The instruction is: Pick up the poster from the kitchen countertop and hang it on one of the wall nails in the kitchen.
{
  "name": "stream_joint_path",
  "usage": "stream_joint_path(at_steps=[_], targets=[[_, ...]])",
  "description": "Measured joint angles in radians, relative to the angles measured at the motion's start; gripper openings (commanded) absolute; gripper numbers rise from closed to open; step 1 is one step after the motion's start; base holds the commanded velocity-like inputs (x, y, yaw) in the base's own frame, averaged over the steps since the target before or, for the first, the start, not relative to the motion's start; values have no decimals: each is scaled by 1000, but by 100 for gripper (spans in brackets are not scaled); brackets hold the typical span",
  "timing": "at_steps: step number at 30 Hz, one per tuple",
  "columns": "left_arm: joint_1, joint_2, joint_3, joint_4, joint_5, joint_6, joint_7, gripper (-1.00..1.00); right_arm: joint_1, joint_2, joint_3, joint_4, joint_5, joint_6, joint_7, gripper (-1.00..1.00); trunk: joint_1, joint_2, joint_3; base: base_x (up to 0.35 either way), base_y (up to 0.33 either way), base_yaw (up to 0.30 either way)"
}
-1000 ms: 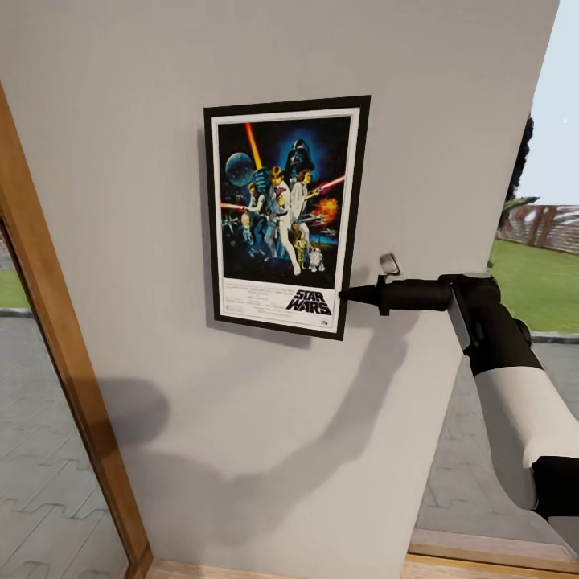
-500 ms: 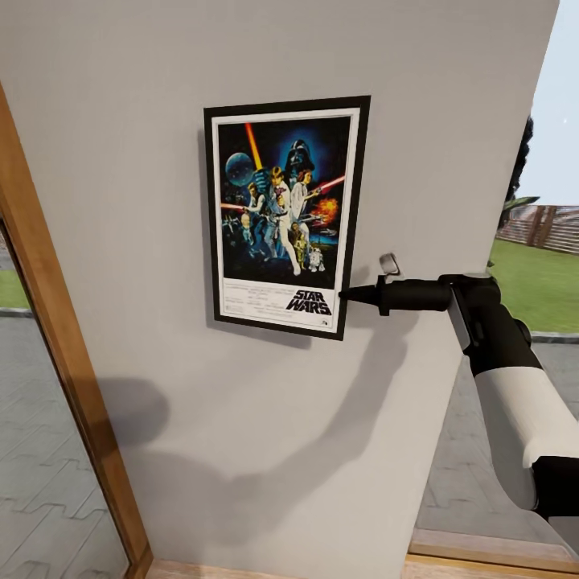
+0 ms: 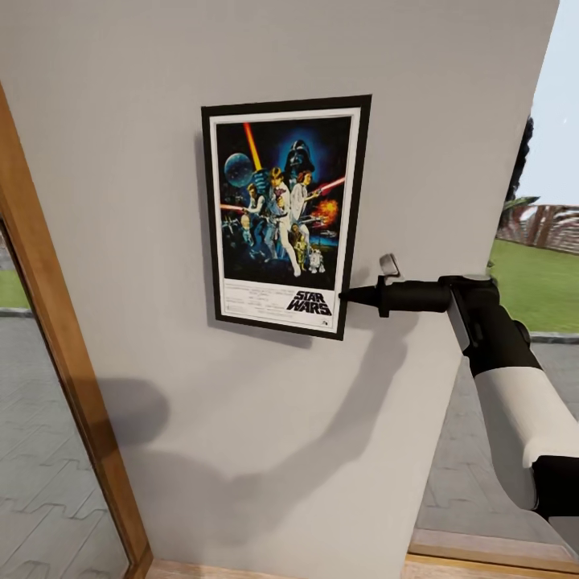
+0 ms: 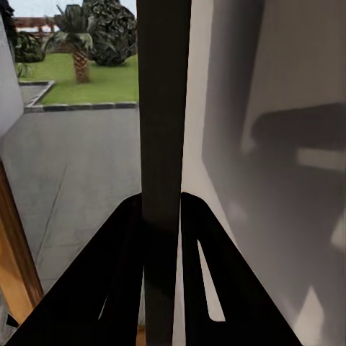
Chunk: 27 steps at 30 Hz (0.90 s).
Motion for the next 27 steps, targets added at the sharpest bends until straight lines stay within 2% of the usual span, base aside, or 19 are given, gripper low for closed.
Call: stream_joint_path(at_steps=[27], targets=[[0,0,0,0,0,0,0,100,2,1,0,10,-2,-7,2,-100,0,0,0,0,0,0]])
